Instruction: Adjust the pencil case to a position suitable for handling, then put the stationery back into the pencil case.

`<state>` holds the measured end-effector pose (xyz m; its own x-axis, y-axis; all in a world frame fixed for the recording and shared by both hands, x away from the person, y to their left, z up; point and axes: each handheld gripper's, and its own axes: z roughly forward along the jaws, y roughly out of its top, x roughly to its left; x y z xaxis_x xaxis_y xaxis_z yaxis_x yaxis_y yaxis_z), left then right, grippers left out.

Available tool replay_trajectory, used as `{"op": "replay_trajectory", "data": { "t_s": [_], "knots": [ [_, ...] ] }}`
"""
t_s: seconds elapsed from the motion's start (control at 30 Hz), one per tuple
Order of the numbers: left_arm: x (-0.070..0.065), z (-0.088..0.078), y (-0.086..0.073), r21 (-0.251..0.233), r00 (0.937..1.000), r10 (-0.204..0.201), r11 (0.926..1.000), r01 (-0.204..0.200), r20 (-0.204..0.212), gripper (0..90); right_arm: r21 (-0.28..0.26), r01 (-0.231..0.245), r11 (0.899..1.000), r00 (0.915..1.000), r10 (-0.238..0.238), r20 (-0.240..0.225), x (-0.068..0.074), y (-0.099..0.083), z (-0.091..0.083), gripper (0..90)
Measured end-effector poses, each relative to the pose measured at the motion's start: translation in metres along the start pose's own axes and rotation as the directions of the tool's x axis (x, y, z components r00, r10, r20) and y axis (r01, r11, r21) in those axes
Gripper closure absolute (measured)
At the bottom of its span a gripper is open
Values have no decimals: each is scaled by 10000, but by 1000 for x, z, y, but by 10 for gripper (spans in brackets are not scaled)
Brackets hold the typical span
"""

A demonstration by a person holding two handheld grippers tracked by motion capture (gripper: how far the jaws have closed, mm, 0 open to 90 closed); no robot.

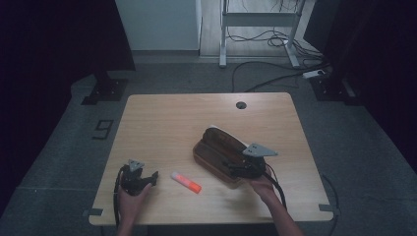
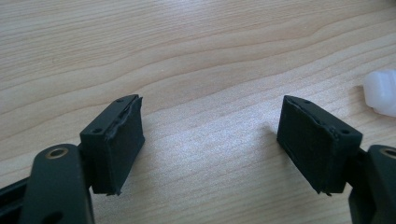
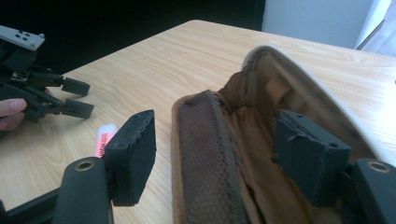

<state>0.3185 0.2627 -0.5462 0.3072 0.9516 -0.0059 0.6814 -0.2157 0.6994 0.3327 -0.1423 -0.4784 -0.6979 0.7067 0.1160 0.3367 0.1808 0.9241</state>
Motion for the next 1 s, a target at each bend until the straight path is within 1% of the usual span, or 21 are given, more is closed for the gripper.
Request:
{"op": "replay_trajectory", "data": {
  "t_s": [0.03, 0.1, 0.37, 0.47, 0.6, 0.7, 0.8, 0.83, 1.0],
  "knots": [
    [0, 0, 0, 0, 10000, -1, 10000, 1, 1, 224, 18, 39, 10000, 9999, -39, -107, 4, -1, 3, 301],
    [0, 0, 0, 2, 10000, 0, 10000, 0, 0, 224, 50, 50, 10000, 9999, -49, -164, 6, -1, 4, 303],
    [0, 0, 0, 4, 10000, 2, 10000, -2, 0, 225, 333, 210, 9992, 9984, -192, -538, 21, -6, 17, 317],
    [0, 0, 0, 2, 10000, 1, 10000, -1, 0, 224, 416, 44, 9991, 9976, -16, -694, 24, -8, 21, 318],
    [0, 0, 0, 3, 10000, 0, 10000, 0, 0, 225, 604, -157, 9981, 9967, 205, -789, 29, -10, 26, 318],
    [0, 0, 0, 6, 10000, 3, 10000, -3, -1, 224, 688, -164, 9975, 9960, 223, -863, 33, -12, 30, 319],
    [0, 0, 0, 3, 10000, 1, 10000, -1, -2, 224, 834, -116, 9965, 9949, 198, -985, 37, -14, 34, 318],
    [0, 0, 0, 4, 10000, 7, 10000, -7, -1, 225, 907, -21, 9959, 9947, 113, -1018, 40, -15, 37, 319],
    [0, 0, 0, 1, 10000, 1, 10000, -1, -1, 225, 1011, 116, 9948, 9941, -5, -1087, 46, -18, 42, 327]
  ]
}}
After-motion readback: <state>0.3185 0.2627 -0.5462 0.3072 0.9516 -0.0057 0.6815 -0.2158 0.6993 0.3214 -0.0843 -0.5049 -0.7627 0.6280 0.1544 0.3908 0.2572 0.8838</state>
